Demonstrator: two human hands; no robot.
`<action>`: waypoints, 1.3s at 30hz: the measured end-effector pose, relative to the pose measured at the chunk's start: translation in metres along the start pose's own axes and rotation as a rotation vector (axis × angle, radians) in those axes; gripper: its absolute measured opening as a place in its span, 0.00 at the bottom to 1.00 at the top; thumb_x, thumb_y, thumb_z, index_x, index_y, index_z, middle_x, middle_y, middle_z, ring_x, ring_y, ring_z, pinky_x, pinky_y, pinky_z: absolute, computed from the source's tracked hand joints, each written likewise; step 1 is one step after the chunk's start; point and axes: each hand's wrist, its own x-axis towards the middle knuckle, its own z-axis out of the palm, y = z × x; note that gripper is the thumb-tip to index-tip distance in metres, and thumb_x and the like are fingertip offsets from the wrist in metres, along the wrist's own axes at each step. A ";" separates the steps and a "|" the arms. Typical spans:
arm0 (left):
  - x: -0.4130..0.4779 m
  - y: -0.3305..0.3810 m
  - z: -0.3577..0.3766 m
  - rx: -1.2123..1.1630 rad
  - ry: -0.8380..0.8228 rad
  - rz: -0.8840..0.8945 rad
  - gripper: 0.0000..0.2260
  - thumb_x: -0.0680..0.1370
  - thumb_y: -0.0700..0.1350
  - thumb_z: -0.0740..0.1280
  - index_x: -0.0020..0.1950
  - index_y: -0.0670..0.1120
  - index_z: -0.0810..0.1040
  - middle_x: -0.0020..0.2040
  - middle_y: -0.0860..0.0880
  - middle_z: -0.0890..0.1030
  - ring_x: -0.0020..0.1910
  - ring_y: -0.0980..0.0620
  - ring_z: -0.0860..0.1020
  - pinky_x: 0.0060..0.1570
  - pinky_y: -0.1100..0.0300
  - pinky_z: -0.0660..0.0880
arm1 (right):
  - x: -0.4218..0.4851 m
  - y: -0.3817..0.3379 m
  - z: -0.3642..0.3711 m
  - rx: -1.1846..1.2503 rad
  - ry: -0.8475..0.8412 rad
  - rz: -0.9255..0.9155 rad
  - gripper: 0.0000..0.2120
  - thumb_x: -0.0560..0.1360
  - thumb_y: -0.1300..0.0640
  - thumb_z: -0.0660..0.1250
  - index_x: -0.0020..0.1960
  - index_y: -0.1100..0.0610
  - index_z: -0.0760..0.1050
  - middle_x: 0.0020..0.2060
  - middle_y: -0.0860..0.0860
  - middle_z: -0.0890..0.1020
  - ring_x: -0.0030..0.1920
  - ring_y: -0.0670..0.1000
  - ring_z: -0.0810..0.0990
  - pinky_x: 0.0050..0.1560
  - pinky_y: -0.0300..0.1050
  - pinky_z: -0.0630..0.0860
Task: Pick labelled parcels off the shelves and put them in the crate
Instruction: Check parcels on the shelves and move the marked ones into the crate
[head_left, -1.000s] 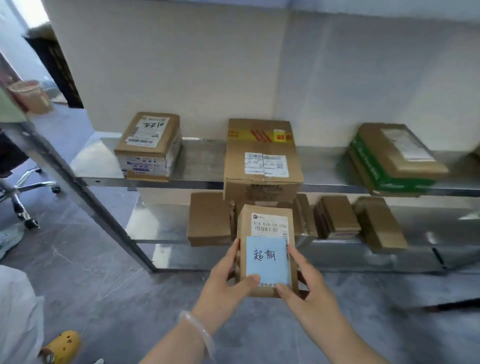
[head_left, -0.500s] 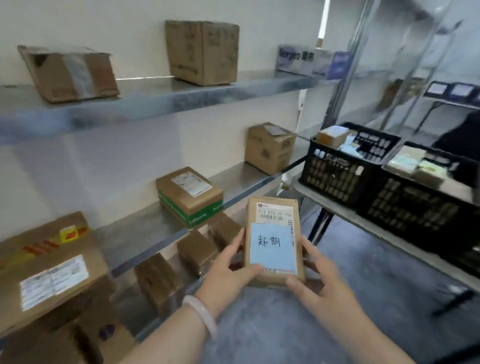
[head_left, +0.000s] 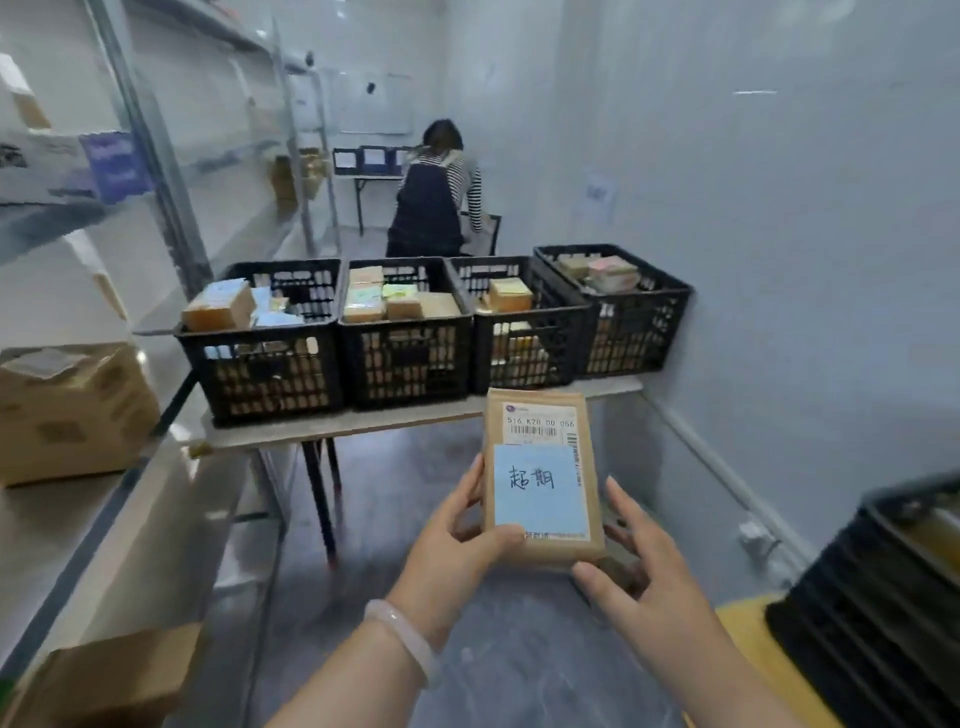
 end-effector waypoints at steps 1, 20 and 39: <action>0.003 -0.001 0.017 0.002 -0.057 0.000 0.33 0.72 0.40 0.75 0.67 0.69 0.68 0.59 0.64 0.80 0.56 0.65 0.79 0.57 0.60 0.76 | -0.010 0.004 -0.012 -0.016 0.052 0.022 0.36 0.72 0.53 0.74 0.67 0.26 0.58 0.66 0.30 0.65 0.64 0.31 0.69 0.64 0.36 0.71; -0.050 0.006 0.371 0.121 -0.853 -0.090 0.28 0.75 0.45 0.73 0.68 0.69 0.68 0.58 0.58 0.81 0.59 0.53 0.79 0.63 0.48 0.75 | -0.210 0.034 -0.261 -0.237 0.715 0.344 0.37 0.74 0.46 0.70 0.70 0.24 0.50 0.69 0.29 0.58 0.70 0.34 0.57 0.73 0.43 0.59; -0.020 -0.019 0.466 0.079 -0.939 -0.269 0.27 0.76 0.42 0.71 0.71 0.63 0.70 0.53 0.55 0.85 0.52 0.52 0.83 0.46 0.53 0.82 | -0.233 0.072 -0.331 -0.220 0.913 0.546 0.36 0.74 0.45 0.70 0.72 0.27 0.51 0.71 0.33 0.60 0.70 0.38 0.64 0.72 0.47 0.65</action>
